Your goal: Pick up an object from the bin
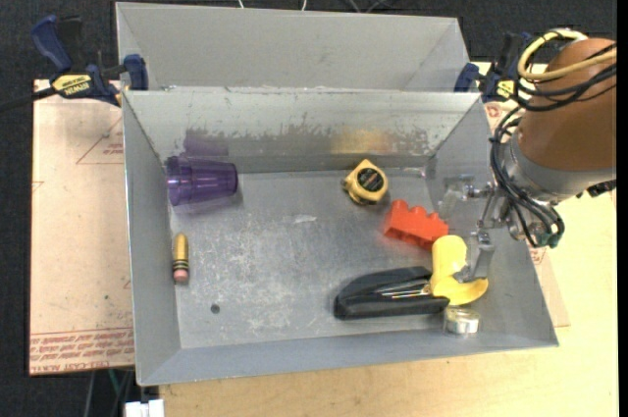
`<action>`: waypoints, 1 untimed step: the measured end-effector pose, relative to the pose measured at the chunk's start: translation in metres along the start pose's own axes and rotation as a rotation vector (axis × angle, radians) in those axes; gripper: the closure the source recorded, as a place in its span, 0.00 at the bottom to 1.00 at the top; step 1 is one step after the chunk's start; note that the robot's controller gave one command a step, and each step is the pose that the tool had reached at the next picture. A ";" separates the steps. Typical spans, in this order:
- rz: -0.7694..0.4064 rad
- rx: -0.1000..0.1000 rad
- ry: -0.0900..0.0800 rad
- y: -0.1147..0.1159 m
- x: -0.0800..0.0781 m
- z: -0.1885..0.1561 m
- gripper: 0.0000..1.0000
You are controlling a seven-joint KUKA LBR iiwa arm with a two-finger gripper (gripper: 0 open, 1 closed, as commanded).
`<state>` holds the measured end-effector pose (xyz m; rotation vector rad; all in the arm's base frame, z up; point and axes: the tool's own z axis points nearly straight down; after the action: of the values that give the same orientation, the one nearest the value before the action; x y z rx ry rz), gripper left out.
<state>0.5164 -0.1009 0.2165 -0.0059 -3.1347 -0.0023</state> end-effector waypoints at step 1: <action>-0.004 0.001 -0.008 0.001 -0.002 -0.004 0.00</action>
Offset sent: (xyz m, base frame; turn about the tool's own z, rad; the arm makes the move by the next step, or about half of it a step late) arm 0.0018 0.0606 -0.0261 -0.4286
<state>0.5180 -0.1002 0.2209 -0.0001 -3.1428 -0.0004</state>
